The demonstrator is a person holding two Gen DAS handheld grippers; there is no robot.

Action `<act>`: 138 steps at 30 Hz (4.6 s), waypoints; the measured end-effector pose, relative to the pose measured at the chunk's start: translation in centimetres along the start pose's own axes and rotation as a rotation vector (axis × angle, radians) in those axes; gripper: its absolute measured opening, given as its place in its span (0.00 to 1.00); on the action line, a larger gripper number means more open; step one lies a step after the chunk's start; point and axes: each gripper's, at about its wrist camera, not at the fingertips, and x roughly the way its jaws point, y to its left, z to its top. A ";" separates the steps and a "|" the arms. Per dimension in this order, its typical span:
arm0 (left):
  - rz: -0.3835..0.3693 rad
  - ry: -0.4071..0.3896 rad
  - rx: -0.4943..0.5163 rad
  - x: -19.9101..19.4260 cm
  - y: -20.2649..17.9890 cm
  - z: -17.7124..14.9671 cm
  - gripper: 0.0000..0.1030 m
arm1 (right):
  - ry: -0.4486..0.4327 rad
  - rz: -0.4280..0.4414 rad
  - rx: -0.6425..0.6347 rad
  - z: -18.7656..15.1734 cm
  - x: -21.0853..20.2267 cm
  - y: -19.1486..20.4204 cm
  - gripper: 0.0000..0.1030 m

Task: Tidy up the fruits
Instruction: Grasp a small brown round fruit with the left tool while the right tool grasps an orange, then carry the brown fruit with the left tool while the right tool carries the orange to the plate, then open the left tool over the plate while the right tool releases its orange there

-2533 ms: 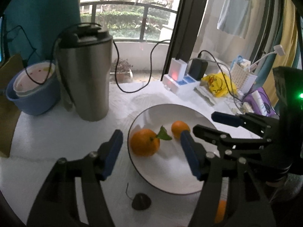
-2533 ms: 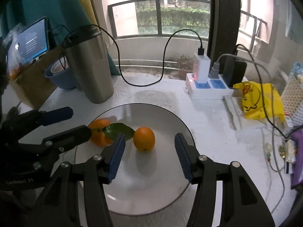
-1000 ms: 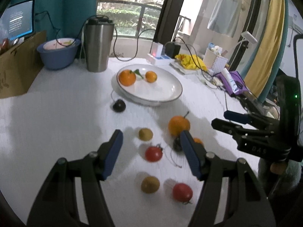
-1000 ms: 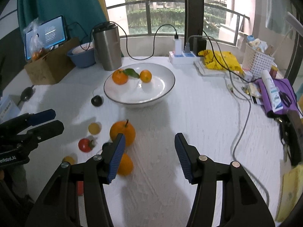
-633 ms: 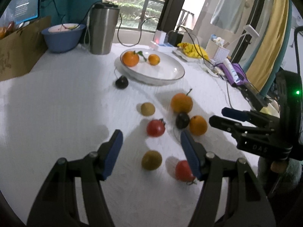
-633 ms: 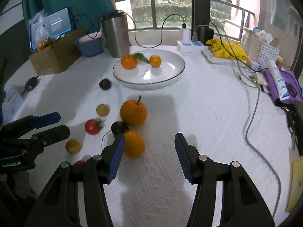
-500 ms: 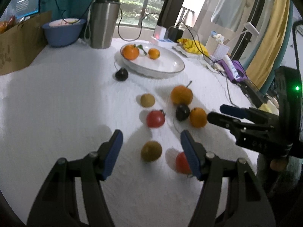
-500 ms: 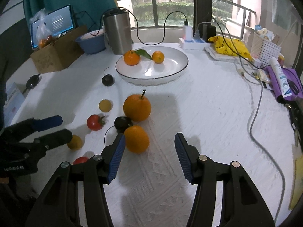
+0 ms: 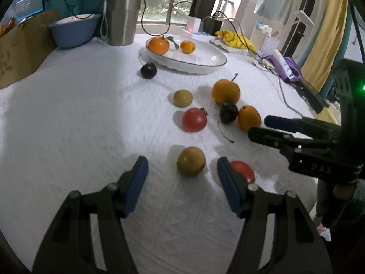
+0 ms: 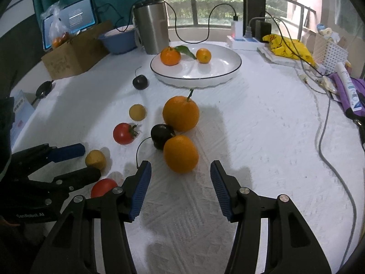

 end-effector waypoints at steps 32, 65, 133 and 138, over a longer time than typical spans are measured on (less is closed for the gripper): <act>0.023 -0.012 0.069 0.0 -1.9 0.6 0.26 | -0.019 0.054 0.011 0.7 0.7 -1.0 0.35; 0.024 -0.124 0.116 -1.0 -2.8 7.7 0.26 | -0.154 -0.027 0.016 5.8 -3.5 -3.7 0.35; 0.014 -0.059 -0.015 7.9 5.3 16.2 0.30 | 0.010 0.168 -0.030 16.2 12.4 -2.5 0.36; 0.022 -0.059 -0.025 7.9 5.8 16.1 0.30 | 0.028 0.154 -0.034 16.2 13.0 -2.1 0.36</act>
